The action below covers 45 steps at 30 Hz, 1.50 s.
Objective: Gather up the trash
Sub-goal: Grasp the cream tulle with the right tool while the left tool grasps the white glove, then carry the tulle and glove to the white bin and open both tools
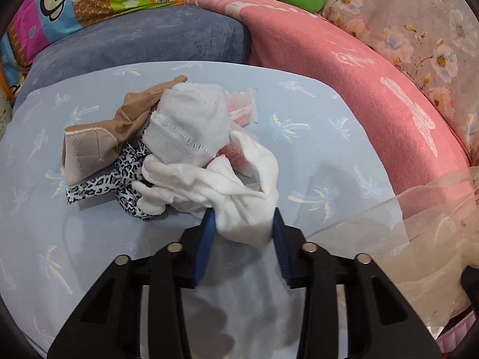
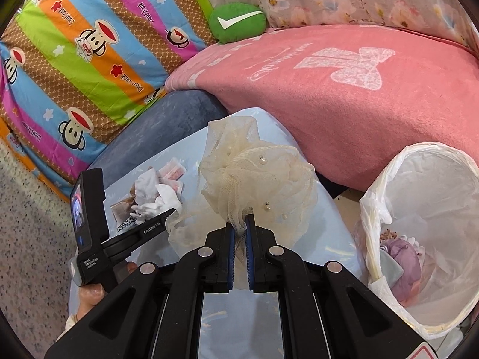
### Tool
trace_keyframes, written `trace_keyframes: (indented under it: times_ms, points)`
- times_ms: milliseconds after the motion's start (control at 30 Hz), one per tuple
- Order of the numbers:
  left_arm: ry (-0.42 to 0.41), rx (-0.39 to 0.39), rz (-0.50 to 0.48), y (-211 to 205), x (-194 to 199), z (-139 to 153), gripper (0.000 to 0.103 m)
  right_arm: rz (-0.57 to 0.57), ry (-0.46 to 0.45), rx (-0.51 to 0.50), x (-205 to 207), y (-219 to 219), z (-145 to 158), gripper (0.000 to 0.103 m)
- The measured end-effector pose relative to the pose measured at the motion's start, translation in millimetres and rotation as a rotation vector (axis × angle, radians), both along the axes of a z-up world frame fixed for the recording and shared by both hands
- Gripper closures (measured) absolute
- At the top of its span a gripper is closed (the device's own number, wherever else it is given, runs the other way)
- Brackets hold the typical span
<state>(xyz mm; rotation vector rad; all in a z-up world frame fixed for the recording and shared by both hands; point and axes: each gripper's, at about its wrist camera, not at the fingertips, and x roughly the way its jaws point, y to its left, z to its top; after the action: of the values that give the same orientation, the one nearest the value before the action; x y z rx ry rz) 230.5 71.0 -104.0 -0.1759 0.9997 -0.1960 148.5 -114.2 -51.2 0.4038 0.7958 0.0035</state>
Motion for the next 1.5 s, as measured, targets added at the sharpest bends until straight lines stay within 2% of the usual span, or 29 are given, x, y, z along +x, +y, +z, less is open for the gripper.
trace_keyframes:
  times_ms: [167, 200, 600, 900, 1200, 1500]
  points:
    - [-0.008, -0.024, -0.011, 3.2, -16.8, 9.6, 0.093, 0.007, -0.01, 0.009, -4.5, 2.6, 3.0, 0.097]
    - [-0.008, -0.033, -0.015, 3.5, -20.0, 11.9, 0.094, 0.008, -0.013, 0.011, -5.8, 3.2, 4.8, 0.097]
    - [-0.053, -0.091, -0.068, -4.2, -78.6, 49.2, 0.096, 0.011, -0.08, 0.022, -39.8, 3.5, 35.1, 0.097]
    - [-0.111, -0.085, -0.14, -30.8, -111.1, 75.9, 0.097, -0.021, -0.125, 0.024, -70.1, -11.7, 55.4, 0.097]
    - [-0.166, -0.085, -0.235, -69.6, -130.6, 98.8, 0.097, -0.097, -0.176, 0.021, -102.2, -47.8, 74.8, 0.097]
    - [-0.209, -0.098, -0.347, -118.5, -144.4, 117.7, 0.097, -0.244, -0.233, 0.006, -137.9, -114.9, 96.0, 0.097]
